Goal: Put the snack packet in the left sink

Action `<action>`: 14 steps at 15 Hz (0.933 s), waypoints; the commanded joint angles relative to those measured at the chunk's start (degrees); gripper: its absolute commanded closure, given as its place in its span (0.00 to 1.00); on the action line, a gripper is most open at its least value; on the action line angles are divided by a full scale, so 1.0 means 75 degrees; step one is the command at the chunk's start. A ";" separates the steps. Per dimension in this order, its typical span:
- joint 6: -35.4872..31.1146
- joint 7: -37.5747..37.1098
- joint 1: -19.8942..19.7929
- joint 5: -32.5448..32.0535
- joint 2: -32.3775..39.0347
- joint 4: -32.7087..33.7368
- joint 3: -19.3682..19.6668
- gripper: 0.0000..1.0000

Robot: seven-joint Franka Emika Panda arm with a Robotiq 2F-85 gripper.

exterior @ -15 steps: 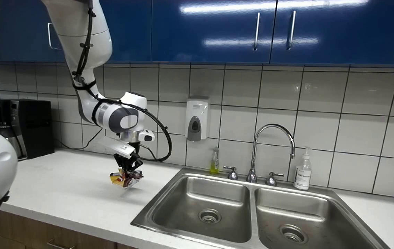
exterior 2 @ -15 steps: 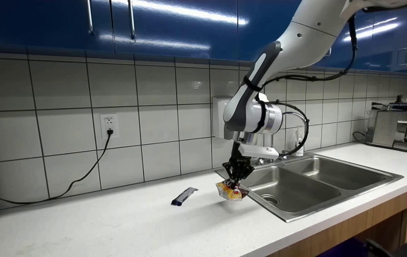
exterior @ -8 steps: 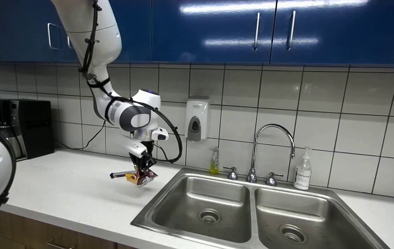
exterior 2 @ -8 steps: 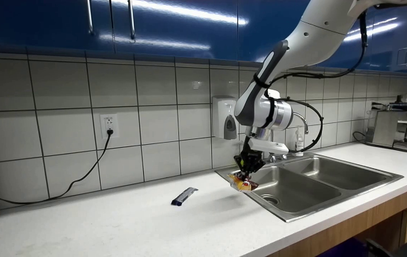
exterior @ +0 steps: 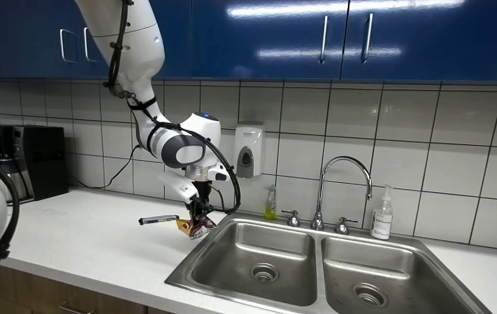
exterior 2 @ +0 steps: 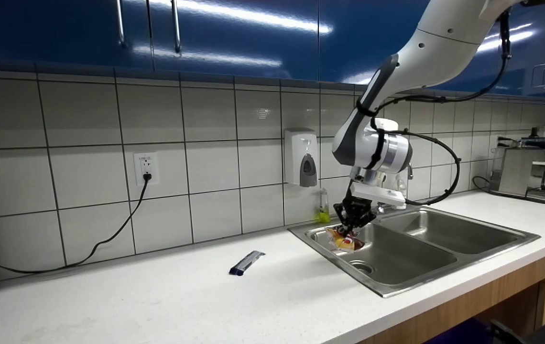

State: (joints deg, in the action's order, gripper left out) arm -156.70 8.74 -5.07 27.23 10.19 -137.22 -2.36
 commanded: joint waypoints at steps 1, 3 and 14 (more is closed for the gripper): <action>-0.0207 0.0024 -0.0219 0.0321 -0.0371 -0.0367 0.0080 1.00; -0.0257 0.0007 -0.0297 0.0390 -0.0444 -0.0476 0.0190 1.00; -0.0313 0.0000 -0.0293 0.0429 -0.0264 -0.0512 0.0578 0.98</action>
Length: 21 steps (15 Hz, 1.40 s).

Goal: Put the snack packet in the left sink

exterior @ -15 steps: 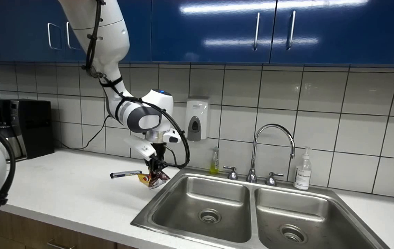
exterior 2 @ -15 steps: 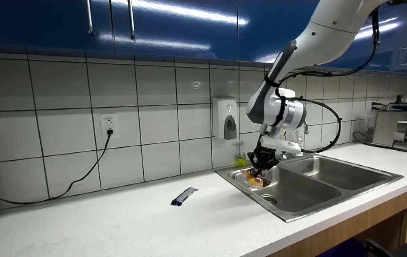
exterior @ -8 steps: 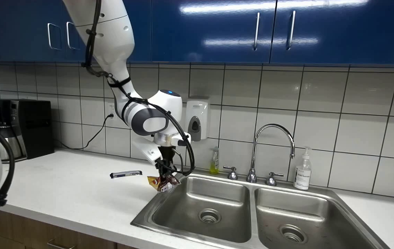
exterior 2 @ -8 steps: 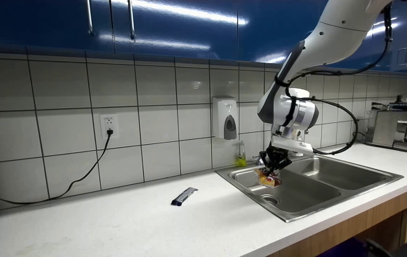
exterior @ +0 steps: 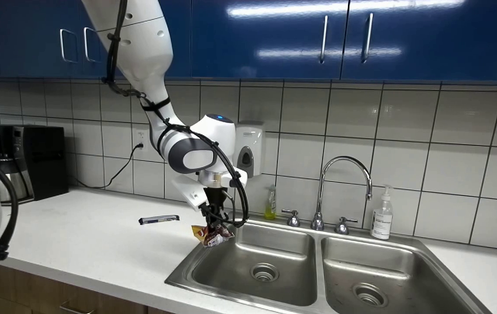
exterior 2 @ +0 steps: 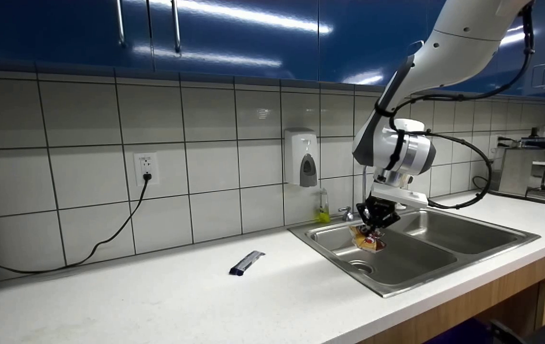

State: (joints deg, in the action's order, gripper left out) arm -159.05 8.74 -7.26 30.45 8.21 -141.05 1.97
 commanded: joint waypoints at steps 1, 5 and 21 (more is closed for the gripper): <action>0.0000 0.0000 0.0009 0.0000 0.0006 0.0000 0.0000 0.98; 0.0000 0.0000 0.0011 0.0000 0.0007 0.0000 0.0000 0.98; -0.0563 -0.0082 -0.0077 -0.0005 0.1103 0.0713 0.0400 1.00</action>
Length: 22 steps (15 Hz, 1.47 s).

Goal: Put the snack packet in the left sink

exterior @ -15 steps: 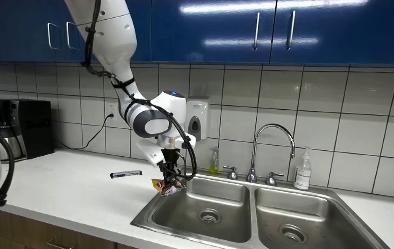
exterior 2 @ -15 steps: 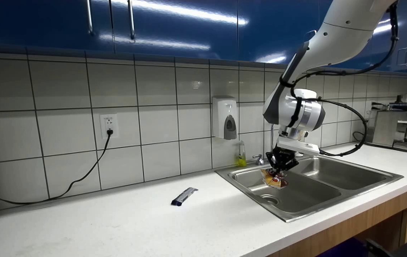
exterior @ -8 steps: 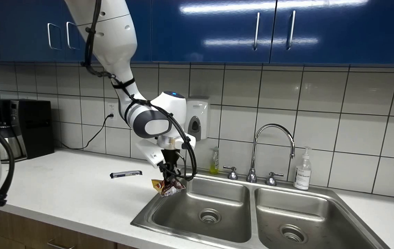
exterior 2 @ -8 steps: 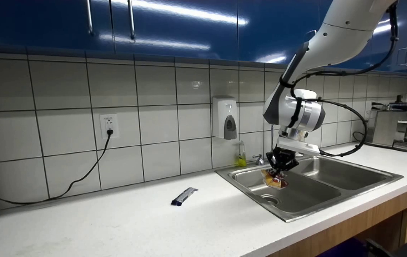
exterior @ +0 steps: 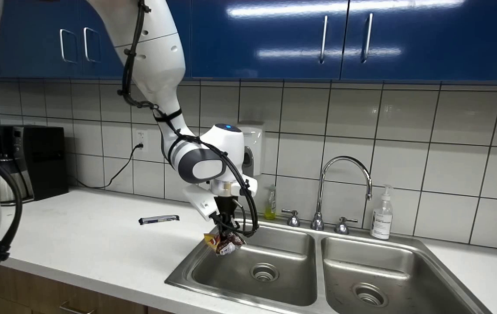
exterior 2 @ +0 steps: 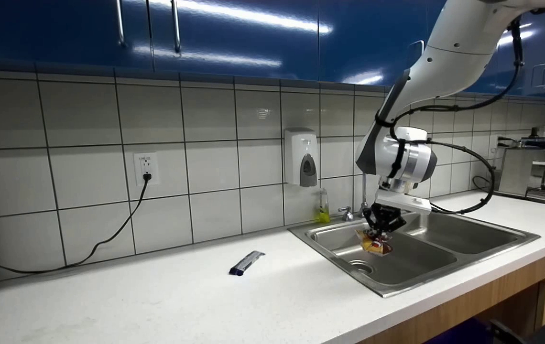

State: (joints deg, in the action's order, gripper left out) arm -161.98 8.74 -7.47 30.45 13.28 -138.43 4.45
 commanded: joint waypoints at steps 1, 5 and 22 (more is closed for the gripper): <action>-0.0192 -0.0063 -0.0053 0.0022 0.0595 0.0481 0.0090 1.00; -0.0310 -0.0050 -0.0049 0.0073 0.1280 0.0948 0.0112 1.00; -0.0604 -0.1183 -0.0710 -0.1171 0.3606 0.2544 -0.0219 1.00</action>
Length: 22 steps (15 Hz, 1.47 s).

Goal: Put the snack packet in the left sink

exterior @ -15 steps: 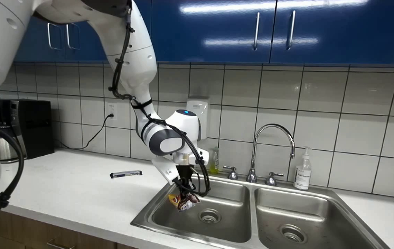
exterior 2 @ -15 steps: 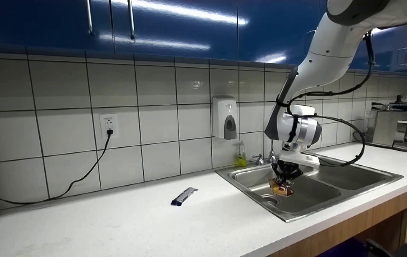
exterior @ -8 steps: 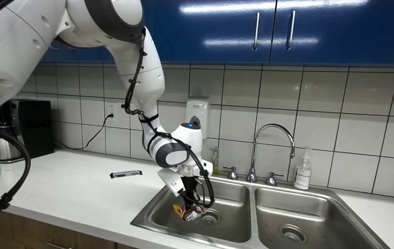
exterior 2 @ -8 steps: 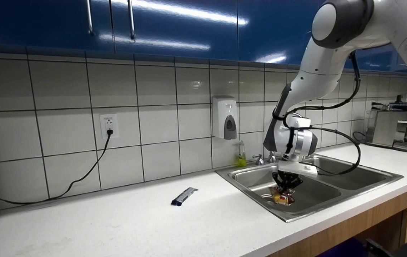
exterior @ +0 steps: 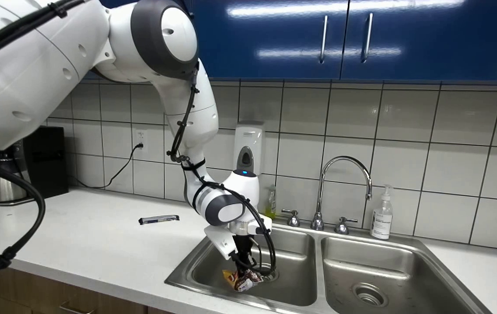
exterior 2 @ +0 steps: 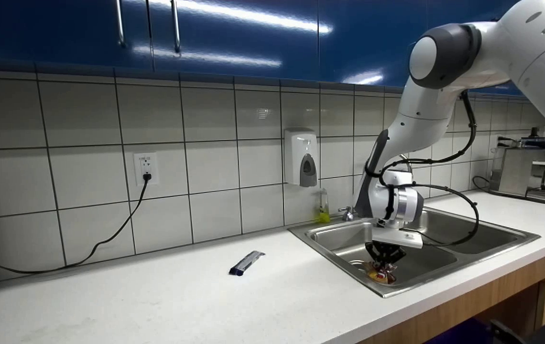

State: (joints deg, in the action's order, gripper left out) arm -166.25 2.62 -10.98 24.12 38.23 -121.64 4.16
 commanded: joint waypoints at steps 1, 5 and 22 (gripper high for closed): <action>-0.0025 -0.0410 -0.0248 -0.0367 0.0351 0.0362 -0.0178 1.00; 0.0006 -0.0590 -0.0225 -0.0517 0.0578 0.0552 -0.0145 1.00; 0.0012 -0.0565 -0.0345 -0.0522 0.0220 0.0339 -0.0253 0.01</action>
State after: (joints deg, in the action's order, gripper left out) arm -166.25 -0.56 -11.40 21.75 43.00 -116.94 4.14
